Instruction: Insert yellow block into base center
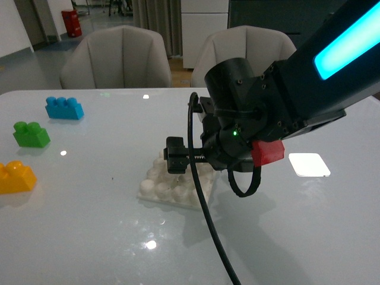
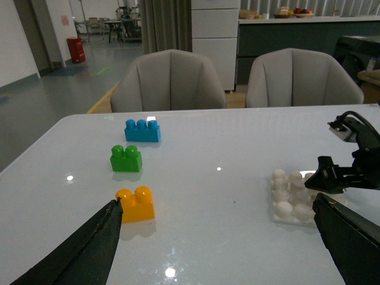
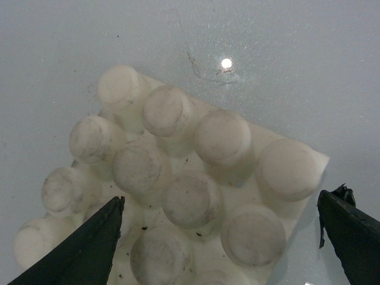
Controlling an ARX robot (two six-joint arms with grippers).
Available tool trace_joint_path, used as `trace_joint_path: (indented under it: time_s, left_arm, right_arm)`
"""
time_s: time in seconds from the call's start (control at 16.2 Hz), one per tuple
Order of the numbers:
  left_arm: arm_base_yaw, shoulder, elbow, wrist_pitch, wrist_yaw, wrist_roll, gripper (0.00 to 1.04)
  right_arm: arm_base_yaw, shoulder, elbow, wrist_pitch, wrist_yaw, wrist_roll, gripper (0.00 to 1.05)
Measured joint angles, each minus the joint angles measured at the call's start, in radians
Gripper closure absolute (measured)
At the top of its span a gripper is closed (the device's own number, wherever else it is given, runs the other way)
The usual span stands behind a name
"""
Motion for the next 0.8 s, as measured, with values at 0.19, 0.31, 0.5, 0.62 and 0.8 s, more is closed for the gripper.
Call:
trace_joint_path:
  time_s: [0.19,0.31,0.5,0.62,0.8]
  left_arm:
    - [0.000,0.000,0.000,0.000,0.001,0.000,0.07]
    - [0.000,0.000,0.000,0.000,0.000,0.000,0.07]
    - [0.000,0.000,0.000,0.000,0.000,0.000,0.07]
    - [0.000,0.000,0.000,0.000,0.000,0.000,0.07]
    - [0.000,0.000,0.000,0.000,0.000,0.000,0.07]
  right_arm:
    - [-0.029,-0.089,-0.047,0.036,-0.026,0.019,0.06]
    - [-0.084,-0.235,-0.185,0.146,-0.059,0.073,0.06]
    - [-0.179,-0.568,-0.552,0.389,-0.071,0.109,0.06]
    - [-0.254,-0.805,-0.753,0.460,-0.092,0.137,0.06]
    - [-0.357,-1.140,-1.003,0.391,-0.105,0.169,0.06]
